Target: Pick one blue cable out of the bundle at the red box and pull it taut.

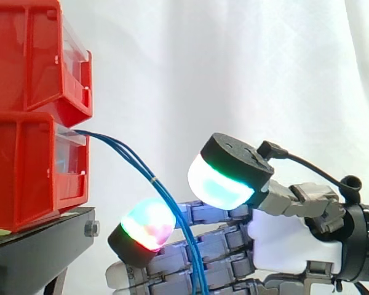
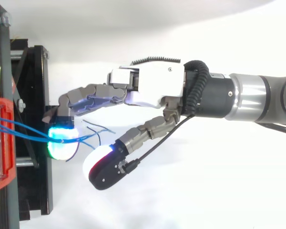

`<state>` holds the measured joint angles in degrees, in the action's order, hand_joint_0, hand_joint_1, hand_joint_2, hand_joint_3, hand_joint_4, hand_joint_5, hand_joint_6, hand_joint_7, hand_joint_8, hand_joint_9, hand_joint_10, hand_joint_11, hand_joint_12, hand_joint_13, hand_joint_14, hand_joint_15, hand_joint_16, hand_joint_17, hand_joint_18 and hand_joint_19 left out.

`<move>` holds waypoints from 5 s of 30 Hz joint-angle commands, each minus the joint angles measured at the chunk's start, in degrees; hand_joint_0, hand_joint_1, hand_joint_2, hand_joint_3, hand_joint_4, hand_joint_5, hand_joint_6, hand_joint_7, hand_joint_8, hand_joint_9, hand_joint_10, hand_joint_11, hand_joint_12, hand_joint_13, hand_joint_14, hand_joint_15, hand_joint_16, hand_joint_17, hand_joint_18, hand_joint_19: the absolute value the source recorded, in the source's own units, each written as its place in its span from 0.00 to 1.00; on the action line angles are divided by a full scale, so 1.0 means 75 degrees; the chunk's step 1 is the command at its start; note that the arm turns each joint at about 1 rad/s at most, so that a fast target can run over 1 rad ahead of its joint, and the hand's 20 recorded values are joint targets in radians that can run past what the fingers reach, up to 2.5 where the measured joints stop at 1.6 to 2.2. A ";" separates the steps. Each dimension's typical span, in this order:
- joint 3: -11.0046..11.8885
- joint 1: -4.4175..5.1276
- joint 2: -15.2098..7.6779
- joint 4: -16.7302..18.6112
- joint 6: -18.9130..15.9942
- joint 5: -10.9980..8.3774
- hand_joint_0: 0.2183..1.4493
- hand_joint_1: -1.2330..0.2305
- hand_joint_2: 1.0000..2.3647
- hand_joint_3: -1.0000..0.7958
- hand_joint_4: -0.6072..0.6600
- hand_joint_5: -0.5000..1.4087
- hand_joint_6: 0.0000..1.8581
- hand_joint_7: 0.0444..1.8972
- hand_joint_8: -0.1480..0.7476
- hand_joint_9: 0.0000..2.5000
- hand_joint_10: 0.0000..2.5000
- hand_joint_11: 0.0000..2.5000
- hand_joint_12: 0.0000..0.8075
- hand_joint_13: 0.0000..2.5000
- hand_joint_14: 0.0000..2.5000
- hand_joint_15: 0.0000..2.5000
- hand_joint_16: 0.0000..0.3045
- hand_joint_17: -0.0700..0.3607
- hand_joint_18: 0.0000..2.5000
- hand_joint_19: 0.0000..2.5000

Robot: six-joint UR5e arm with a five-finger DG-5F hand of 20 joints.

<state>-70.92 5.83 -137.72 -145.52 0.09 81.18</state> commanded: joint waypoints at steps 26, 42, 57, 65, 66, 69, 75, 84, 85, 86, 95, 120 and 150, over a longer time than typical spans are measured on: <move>0.0081 -0.0203 0.0011 -0.0133 0.0199 0.0016 0.32 0.33 0.01 0.39 0.66 0.18 0.37 0.48 0.54 0.17 0.00 0.09 0.47 0.14 0.00 0.07 0.19 0.46 0.16 0.09; 0.0338 -0.0274 0.0011 -0.0250 0.0223 0.0074 0.31 0.32 0.01 0.38 0.64 0.18 0.43 0.44 0.55 0.19 0.00 0.10 0.48 0.16 0.00 0.07 0.19 0.46 0.17 0.10; 0.0549 -0.0262 0.0011 -0.0543 0.0398 0.0074 0.25 0.35 0.00 0.29 0.70 0.20 0.30 0.56 0.56 0.18 0.00 0.10 0.49 0.15 0.00 0.08 0.20 0.48 0.16 0.11; 0.0432 -0.0274 -0.0001 -0.0449 0.0621 0.0051 0.25 0.35 0.00 0.29 0.71 0.20 0.29 0.58 0.56 0.18 0.00 0.10 0.49 0.15 0.00 0.08 0.20 0.48 0.16 0.11; 0.0315 -0.0239 -0.0001 -0.0262 0.0668 0.0051 0.25 0.35 0.00 0.29 0.71 0.20 0.29 0.58 0.56 0.18 0.00 0.10 0.49 0.15 0.00 0.08 0.20 0.48 0.16 0.11; 0.0127 -0.0203 -0.0001 0.0101 0.0715 0.0039 0.25 0.35 0.00 0.29 0.71 0.20 0.28 0.59 0.56 0.18 0.00 0.10 0.49 0.15 0.00 0.08 0.20 0.47 0.16 0.11; -0.0001 -0.0168 -0.0001 0.0371 0.0773 -0.0078 0.25 0.35 0.00 0.28 0.73 0.20 0.27 0.61 0.56 0.18 0.00 0.10 0.49 0.15 0.00 0.08 0.20 0.47 0.16 0.11; -0.0001 -0.0145 -0.0012 0.0383 0.0820 -0.0137 0.25 0.36 0.00 0.28 0.75 0.20 0.27 0.58 0.56 0.18 0.00 0.10 0.49 0.15 0.00 0.08 0.20 0.47 0.16 0.11; -0.0001 -0.0145 -0.0012 0.0394 0.0820 -0.0149 0.25 0.36 0.00 0.28 0.76 0.20 0.27 0.58 0.56 0.18 0.00 0.10 0.49 0.15 0.00 0.08 0.20 0.47 0.16 0.11; -0.0001 -0.0145 -0.0130 0.0406 0.0809 -0.0160 0.25 0.36 0.00 0.28 0.75 0.20 0.27 0.58 0.56 0.18 0.00 0.10 0.49 0.15 0.00 0.08 0.20 0.47 0.16 0.11; 0.0198 -0.0145 -0.0282 0.0605 0.0668 -0.0137 0.25 0.36 0.00 0.28 0.76 0.20 0.27 0.56 0.56 0.18 0.00 0.10 0.49 0.15 0.00 0.08 0.20 0.47 0.16 0.11; 0.0420 -0.0086 -0.0282 0.0289 0.0914 -0.0172 0.30 0.34 0.01 0.38 0.65 0.17 0.43 0.42 0.55 0.19 0.00 0.11 0.48 0.17 0.00 0.08 0.19 0.46 0.18 0.11; 0.0538 -0.0262 -0.0270 0.0242 0.0867 0.0109 0.29 0.37 0.01 0.43 0.65 0.19 0.36 0.50 0.55 0.19 0.00 0.10 0.47 0.16 0.00 0.09 0.18 0.45 0.17 0.12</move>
<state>-66.92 3.93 -139.75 -143.68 6.59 81.87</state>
